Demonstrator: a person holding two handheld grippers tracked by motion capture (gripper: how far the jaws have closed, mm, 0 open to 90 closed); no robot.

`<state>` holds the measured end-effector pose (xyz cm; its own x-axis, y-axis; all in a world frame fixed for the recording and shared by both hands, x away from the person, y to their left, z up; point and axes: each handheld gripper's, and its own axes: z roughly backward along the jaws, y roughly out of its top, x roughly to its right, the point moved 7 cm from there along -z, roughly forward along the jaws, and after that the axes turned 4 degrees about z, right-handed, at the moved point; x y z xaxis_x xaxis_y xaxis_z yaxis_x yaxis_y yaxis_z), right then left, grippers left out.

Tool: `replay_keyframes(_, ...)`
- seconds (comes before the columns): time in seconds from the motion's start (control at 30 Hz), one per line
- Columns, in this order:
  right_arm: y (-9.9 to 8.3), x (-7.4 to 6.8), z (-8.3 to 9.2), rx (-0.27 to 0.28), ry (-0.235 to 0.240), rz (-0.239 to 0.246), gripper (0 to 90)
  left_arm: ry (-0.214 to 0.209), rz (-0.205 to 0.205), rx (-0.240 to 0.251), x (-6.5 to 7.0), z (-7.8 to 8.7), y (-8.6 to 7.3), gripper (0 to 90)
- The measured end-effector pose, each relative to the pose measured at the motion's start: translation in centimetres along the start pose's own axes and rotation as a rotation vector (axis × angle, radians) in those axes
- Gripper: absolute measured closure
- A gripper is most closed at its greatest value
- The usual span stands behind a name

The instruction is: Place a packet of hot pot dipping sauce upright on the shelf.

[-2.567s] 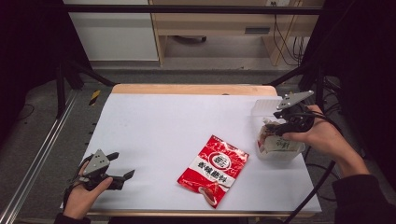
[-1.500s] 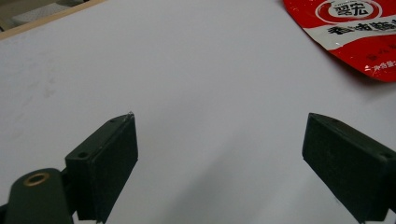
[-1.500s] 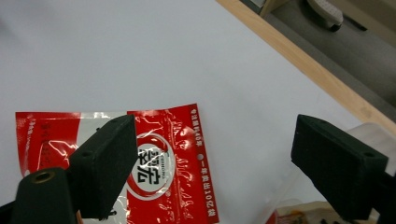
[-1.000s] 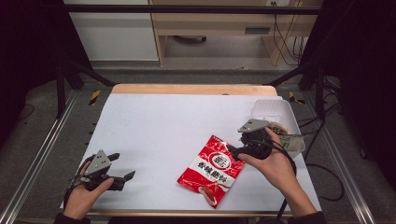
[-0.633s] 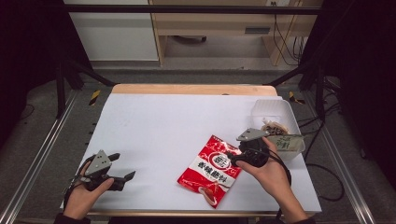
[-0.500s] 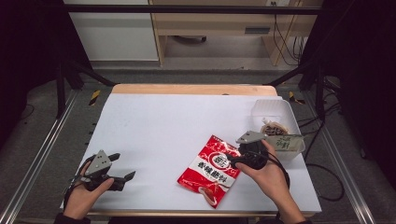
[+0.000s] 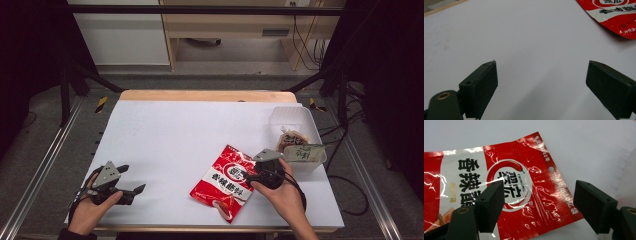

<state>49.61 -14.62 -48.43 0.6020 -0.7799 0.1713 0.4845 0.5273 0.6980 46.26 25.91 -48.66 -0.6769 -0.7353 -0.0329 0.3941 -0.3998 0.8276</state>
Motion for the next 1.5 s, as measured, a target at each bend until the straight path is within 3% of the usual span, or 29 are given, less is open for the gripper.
replay_keyframes(0.33, -1.0, -0.8, -0.8, 0.015, -0.026, -0.009, 22.7, -0.001, 0.0, 0.001, 0.0, 0.0, 0.0, 10.2)
replay_keyframes(0.73, -1.7, -1.0, -1.4, 0.017, -0.022, -0.027, 19.8, -0.009, -0.003, -0.006, 0.1, -0.1, -0.1, 10.2)
replay_keyframes(1.03, -2.2, -0.1, -1.9, -0.001, -0.068, -0.024, 19.1, -0.011, -0.004, -0.008, 0.2, -0.1, -0.1, 10.2)
replay_keyframes(1.13, -2.7, 0.4, -1.8, -0.011, -0.084, -0.044, 19.1, -0.012, -0.004, -0.008, 0.2, -0.1, -0.1, 10.2)
replay_keyframes(1.27, -3.1, 0.8, -1.9, -0.026, -0.09, -0.068, 19.0, -0.013, -0.007, -0.011, 0.3, -0.2, -0.1, 10.2)
replay_keyframes(1.5, -3.0, 1.1, -2.3, -0.032, -0.099, -0.069, 18.8, -0.016, -0.009, -0.014, 0.3, -0.2, -0.1, 10.2)
